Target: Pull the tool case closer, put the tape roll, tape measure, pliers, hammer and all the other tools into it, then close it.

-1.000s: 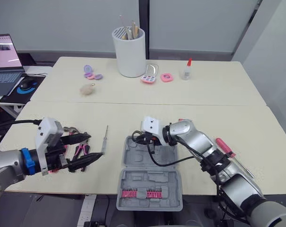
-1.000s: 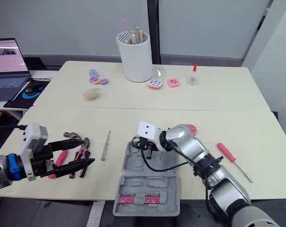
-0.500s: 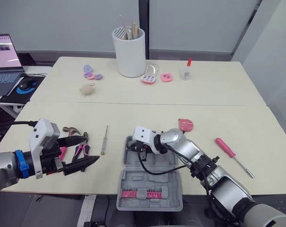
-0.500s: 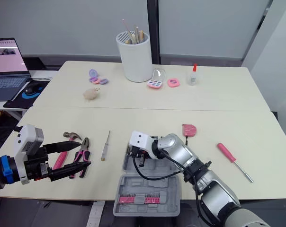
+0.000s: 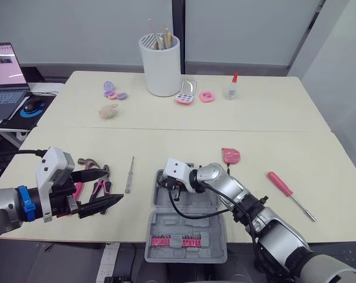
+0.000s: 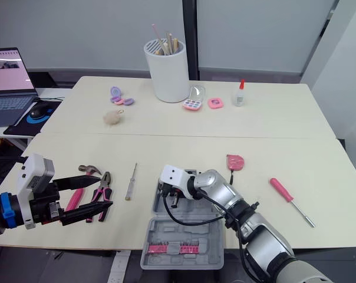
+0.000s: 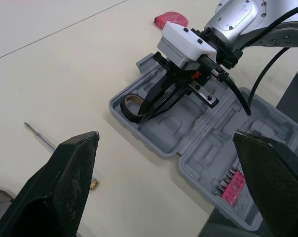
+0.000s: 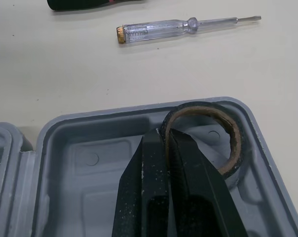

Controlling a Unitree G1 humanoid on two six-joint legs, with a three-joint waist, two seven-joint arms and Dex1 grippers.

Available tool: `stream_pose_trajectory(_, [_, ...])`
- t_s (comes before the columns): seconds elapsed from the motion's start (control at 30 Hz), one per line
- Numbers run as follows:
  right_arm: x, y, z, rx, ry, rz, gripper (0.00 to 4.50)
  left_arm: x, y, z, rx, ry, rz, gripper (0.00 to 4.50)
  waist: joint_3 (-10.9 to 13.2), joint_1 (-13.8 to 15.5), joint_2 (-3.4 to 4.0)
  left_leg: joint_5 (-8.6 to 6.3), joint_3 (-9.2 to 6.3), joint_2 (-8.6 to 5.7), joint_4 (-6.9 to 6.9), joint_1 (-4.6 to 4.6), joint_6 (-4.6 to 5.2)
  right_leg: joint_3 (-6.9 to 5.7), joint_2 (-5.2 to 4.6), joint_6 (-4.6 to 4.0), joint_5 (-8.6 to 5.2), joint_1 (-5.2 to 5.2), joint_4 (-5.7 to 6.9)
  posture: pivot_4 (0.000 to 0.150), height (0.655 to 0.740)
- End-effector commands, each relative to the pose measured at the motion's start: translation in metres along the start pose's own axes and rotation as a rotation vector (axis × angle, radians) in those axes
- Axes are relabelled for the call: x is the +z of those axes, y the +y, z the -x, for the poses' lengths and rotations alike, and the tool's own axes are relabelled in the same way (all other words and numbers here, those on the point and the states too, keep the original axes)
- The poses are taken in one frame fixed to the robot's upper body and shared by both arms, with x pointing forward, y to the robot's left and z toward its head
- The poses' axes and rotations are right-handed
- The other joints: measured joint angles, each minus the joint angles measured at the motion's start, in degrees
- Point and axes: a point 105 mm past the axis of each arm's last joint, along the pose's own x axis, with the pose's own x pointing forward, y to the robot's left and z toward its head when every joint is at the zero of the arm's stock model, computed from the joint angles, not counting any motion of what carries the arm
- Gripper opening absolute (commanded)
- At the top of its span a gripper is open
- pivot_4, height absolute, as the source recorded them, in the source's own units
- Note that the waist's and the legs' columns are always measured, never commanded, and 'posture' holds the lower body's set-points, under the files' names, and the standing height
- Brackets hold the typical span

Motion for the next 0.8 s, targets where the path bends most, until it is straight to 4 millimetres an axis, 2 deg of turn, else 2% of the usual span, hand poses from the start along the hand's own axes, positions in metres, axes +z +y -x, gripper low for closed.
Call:
stream_pose_trajectory(0.03, [0.006,-0.009,0.003,-0.04,-0.001,0.017,0.01,0.006,0.0,0.003,0.001,-0.004,-0.036,4.5,0.0,0.0,0.0,0.0,0.0,0.0,0.0,0.0,0.0,0.0,0.0,0.0,0.0,0.0,0.0,0.15,0.74])
stream_pose_trajectory(0.4, [0.012,-0.012,0.008,-0.053,-0.005,0.026,0.01,0.005,0.001,0.0,-0.008,-0.005,-0.04,4.5,0.0,0.02,0.0,0.0,0.0,0.0,-0.01,-0.01,0.0,0.0,0.0,0.0,0.0,0.0,-0.01,0.15,0.74])
stream_pose_trajectory(0.8, [0.002,-0.008,0.003,-0.05,0.03,0.017,0.01,0.005,0.004,-0.002,-0.013,-0.009,-0.051,4.5,0.0,0.0,0.0,0.0,0.01,0.0,-0.03,0.0,0.0,0.0,-0.01,0.0,0.0,-0.01,-0.01,0.15,0.74])
